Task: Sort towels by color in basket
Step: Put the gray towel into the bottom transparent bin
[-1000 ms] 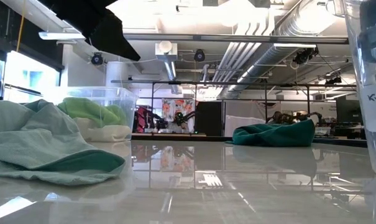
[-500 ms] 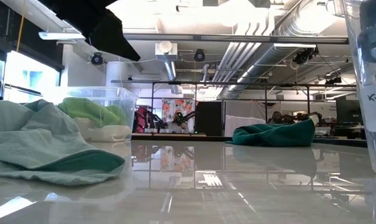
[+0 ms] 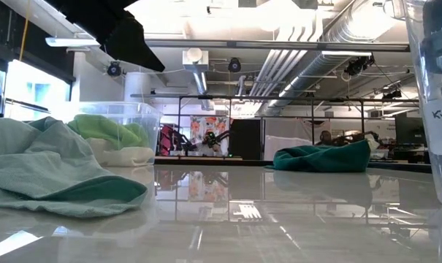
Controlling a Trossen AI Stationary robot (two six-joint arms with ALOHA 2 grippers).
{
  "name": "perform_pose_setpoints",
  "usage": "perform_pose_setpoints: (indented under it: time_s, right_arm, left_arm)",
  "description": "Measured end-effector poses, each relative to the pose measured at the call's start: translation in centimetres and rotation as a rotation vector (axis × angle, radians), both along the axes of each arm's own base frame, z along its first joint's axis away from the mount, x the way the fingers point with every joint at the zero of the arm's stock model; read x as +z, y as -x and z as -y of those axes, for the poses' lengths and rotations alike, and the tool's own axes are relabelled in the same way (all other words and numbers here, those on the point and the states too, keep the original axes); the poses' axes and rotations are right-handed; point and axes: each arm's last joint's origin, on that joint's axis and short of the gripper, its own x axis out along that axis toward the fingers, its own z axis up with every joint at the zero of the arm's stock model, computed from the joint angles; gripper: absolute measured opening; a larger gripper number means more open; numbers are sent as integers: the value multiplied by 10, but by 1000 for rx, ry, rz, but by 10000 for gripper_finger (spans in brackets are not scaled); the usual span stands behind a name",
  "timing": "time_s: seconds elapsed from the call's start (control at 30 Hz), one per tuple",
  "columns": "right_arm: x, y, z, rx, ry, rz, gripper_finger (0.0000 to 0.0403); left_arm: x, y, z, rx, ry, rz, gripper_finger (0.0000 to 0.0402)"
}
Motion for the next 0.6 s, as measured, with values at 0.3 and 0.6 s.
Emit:
perform_pose_setpoints:
  time_s: [0.3,0.6]
  right_arm:
    - [1,-16,6,78,-115,14,219]
    - [-15,-15,14,67,-85,-67,187]
  left_arm:
    - [0,0,0,0,0,0,38]
    - [0,0,0,0,0,0,38]
